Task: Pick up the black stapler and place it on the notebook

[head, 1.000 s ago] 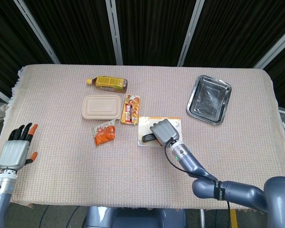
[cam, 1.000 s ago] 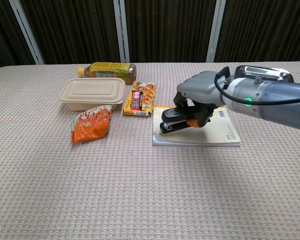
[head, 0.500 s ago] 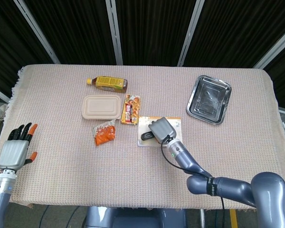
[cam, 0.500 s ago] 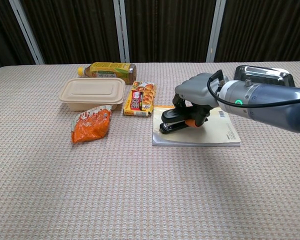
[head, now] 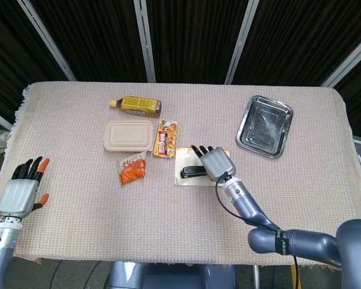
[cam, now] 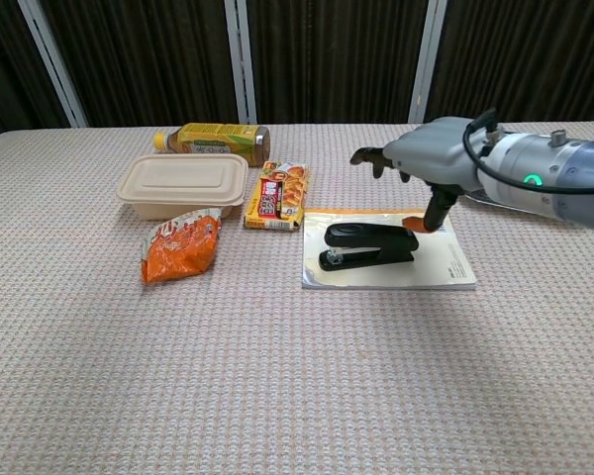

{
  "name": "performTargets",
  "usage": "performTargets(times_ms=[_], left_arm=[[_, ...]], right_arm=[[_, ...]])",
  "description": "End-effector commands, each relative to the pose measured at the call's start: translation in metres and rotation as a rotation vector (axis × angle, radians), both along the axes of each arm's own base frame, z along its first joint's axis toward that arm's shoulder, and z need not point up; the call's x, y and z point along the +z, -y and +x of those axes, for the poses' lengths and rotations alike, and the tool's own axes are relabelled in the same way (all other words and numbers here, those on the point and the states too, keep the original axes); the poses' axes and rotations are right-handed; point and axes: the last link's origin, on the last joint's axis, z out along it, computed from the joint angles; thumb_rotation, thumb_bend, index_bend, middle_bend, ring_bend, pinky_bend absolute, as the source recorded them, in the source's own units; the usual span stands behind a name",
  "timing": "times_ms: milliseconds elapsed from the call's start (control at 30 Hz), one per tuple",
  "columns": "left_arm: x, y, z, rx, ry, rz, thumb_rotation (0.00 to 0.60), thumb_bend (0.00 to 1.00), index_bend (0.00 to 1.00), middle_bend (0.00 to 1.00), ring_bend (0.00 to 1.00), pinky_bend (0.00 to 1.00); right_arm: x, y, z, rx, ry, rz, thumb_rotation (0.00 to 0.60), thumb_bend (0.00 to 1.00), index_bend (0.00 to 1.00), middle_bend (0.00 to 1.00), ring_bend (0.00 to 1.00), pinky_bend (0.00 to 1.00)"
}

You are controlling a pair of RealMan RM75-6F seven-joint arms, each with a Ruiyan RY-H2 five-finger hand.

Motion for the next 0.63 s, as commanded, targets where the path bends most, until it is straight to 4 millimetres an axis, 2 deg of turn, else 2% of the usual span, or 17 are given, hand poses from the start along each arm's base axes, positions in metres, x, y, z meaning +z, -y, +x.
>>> performTargets(times_ms=[33,167,300,433,633], left_arm=[[0.001,0.002,0.002,-0.009,0.003,0.0,0.6,0.31,0.0,0.0,0.0,0.11],[0.004,0.007,0.005,-0.033,0.014,0.006,0.6,0.31,0.0,0.0,0.0,0.11],[0.007,0.013,0.01,-0.06,0.026,0.018,0.6,0.31,0.0,0.0,0.0,0.11],[0.013,0.021,0.016,-0.105,0.046,0.041,0.6,0.31,0.0,0.0,0.0,0.1],[0.018,0.03,0.02,-0.147,0.066,0.065,0.6,0.3,0.0,0.0,0.0,0.1]], right_arm=[[0.036,-0.017,-0.017,-0.031,-0.025,-0.093,0.6,0.32,0.0,0.09,0.19,0.36],[0.075,-0.045,-0.039,-0.062,0.001,-0.201,0.6,0.24,0.0,0.01,0.04,0.15],[0.105,-0.078,-0.07,-0.101,0.038,-0.28,0.6,0.22,0.0,0.0,0.0,0.01],[0.131,-0.121,-0.122,-0.156,0.064,-0.382,0.6,0.19,0.0,0.0,0.0,0.0],[0.144,-0.166,-0.179,-0.24,0.101,-0.496,0.6,0.16,0.0,0.0,0.0,0.0]])
